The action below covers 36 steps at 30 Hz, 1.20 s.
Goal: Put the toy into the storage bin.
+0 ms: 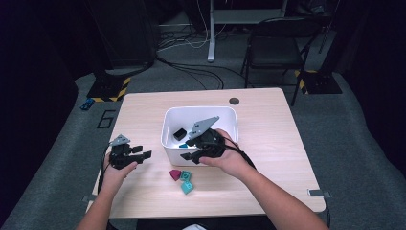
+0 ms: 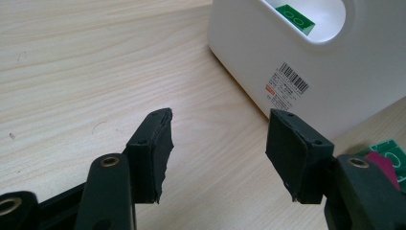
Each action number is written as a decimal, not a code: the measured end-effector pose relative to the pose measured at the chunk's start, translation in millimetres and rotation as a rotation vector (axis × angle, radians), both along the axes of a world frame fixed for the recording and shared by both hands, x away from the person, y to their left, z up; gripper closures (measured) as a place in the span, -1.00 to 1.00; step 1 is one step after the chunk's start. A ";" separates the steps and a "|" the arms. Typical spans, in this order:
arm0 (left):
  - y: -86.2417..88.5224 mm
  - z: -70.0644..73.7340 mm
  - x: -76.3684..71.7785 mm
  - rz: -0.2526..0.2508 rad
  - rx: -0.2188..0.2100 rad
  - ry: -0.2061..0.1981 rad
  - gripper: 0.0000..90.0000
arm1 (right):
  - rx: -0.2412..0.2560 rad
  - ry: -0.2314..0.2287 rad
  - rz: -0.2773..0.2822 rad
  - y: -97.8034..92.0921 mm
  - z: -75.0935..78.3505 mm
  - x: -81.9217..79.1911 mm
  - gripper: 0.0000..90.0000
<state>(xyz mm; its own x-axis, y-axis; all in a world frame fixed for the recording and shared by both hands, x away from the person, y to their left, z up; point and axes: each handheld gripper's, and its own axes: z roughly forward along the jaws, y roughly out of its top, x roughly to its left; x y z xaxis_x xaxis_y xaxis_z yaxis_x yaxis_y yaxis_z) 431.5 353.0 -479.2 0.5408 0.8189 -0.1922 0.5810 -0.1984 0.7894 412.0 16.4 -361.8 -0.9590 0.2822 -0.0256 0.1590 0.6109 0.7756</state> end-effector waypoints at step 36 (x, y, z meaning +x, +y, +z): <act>0.1 -1.0 0.0 -0.002 0.003 0.008 -0.08 | -0.031 0.110 0.046 11.3 -116.0 -25.3 0.05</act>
